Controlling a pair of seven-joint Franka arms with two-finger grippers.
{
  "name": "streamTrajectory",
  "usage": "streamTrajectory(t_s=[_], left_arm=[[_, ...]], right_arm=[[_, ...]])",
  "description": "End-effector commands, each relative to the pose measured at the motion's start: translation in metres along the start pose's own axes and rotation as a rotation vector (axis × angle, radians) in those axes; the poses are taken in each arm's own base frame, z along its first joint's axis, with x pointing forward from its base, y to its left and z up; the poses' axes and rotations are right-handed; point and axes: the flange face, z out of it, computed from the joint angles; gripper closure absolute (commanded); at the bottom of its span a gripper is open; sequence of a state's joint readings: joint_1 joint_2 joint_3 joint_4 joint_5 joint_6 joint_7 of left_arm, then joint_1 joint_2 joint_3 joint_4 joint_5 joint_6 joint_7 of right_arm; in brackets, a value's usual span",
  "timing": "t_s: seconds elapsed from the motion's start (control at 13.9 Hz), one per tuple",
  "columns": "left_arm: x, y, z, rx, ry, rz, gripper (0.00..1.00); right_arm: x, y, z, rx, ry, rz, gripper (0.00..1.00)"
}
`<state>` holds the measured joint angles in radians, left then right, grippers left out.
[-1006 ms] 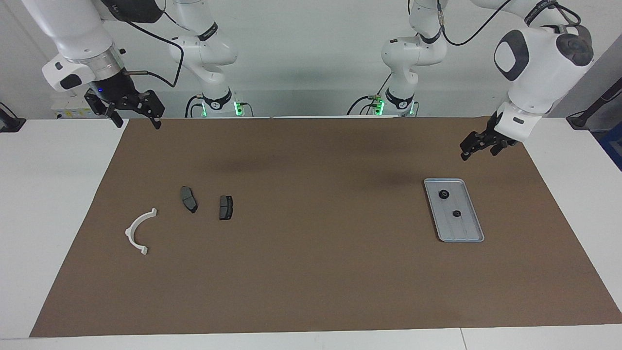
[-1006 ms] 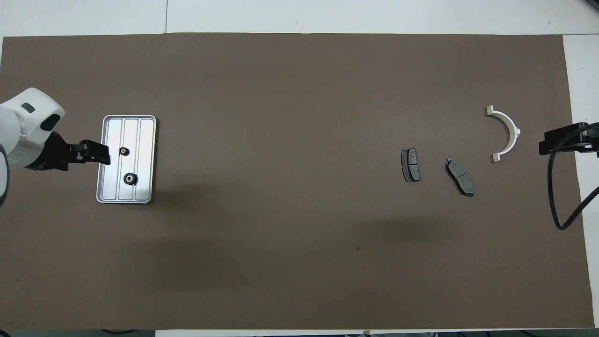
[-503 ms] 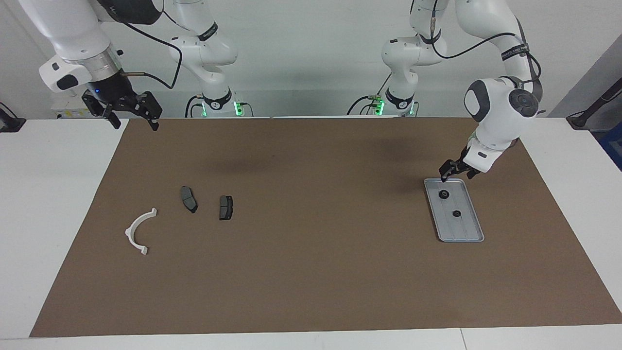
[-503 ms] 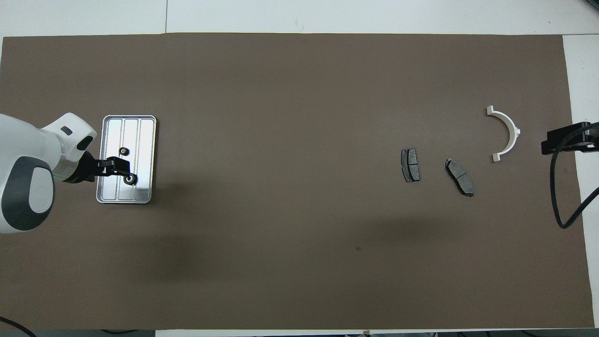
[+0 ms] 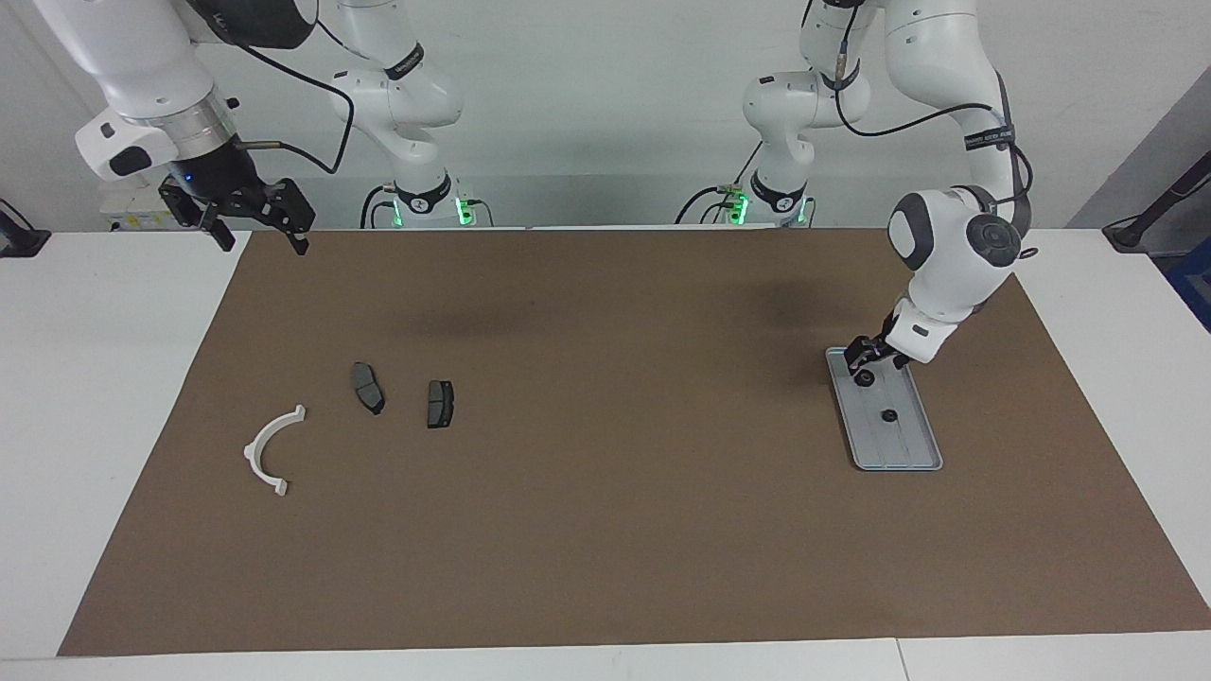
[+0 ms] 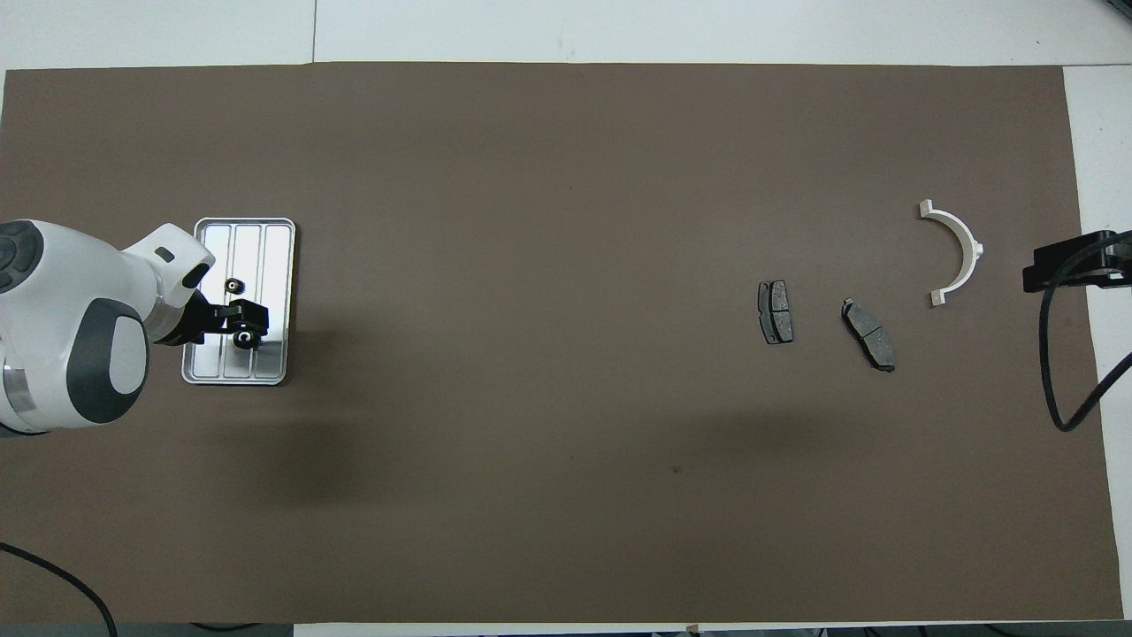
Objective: Place bearing gear from tray to pile
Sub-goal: 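Reach the left gripper into the silver tray and grasp a black bearing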
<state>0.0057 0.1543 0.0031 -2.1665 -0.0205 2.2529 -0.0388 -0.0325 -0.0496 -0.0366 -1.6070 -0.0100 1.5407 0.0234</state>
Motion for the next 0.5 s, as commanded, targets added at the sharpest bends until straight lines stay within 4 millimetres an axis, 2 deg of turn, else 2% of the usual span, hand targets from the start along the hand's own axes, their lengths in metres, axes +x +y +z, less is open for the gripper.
streamTrajectory(t_s=[0.0, 0.36, 0.43], left_arm=[[-0.0024, 0.0001, 0.0150, 0.004, 0.005, -0.009, 0.08], [0.0002, -0.0016, 0.0222, 0.003, 0.011, -0.011, 0.08], [0.0003, -0.0008, 0.0237, 0.004, 0.010, -0.009, 0.11]], right_arm=[[0.0000, 0.0039, 0.0025, 0.001, 0.012, -0.014, 0.00], [-0.0007, 0.0039, 0.0075, 0.001, 0.001, -0.013, 0.00], [0.0004, 0.0038, 0.0077, 0.001, 0.006, -0.010, 0.00]])
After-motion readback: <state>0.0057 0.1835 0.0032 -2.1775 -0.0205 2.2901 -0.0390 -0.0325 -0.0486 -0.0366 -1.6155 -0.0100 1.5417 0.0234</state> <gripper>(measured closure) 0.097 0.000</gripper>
